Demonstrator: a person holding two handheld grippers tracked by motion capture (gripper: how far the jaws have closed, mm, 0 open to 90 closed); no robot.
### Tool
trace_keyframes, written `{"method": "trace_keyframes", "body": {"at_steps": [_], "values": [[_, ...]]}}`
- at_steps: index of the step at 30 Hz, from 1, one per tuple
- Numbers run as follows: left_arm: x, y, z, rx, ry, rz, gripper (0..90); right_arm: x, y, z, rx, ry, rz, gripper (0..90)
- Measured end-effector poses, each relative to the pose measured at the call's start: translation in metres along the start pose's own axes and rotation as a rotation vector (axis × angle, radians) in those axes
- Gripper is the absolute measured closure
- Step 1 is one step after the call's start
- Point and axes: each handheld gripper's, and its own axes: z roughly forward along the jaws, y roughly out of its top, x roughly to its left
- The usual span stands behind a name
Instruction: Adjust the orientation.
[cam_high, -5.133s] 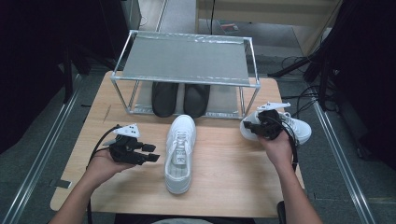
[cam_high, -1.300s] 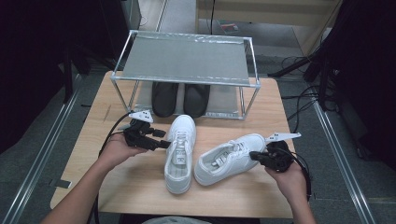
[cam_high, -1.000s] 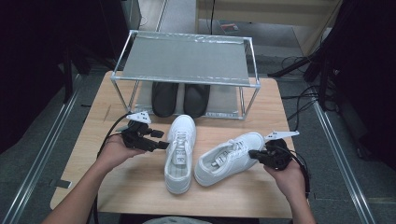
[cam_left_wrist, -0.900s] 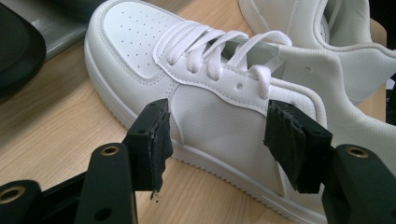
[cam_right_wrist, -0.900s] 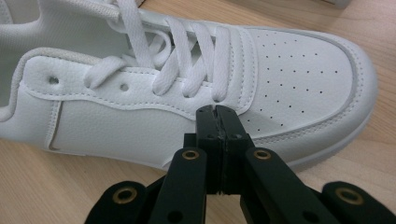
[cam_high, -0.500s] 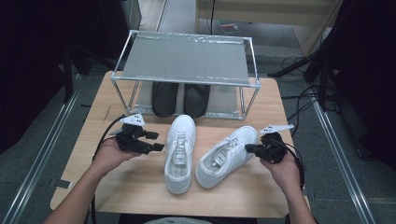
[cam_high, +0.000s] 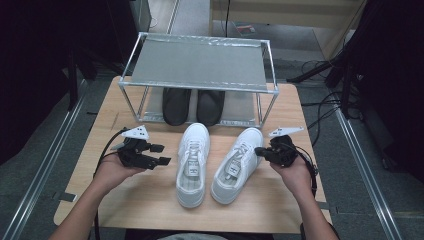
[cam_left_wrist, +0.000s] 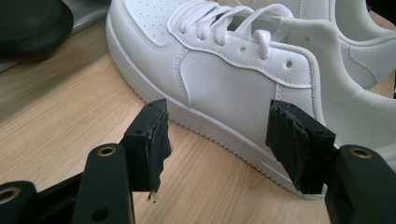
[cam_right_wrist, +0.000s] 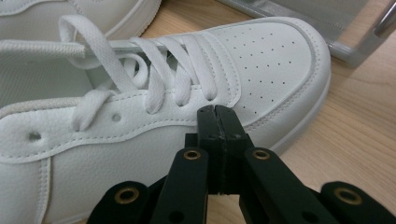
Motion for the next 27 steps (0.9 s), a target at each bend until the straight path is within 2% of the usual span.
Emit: {"method": "trace_keyframes", "body": {"at_steps": [10,20,27], "values": [[-0.002,-0.005,-0.003,0.000,0.014,-0.006,39.4,0.000,0.005,0.011,-0.039,0.032,0.012,90.0],[-0.003,-0.005,-0.002,-0.011,0.019,0.002,39.4,0.010,0.020,0.027,-0.044,0.028,-0.013,90.0],[-0.004,-0.004,-0.001,-0.010,0.013,0.002,39.4,0.014,0.025,0.032,-0.044,0.028,-0.016,90.0]]}}
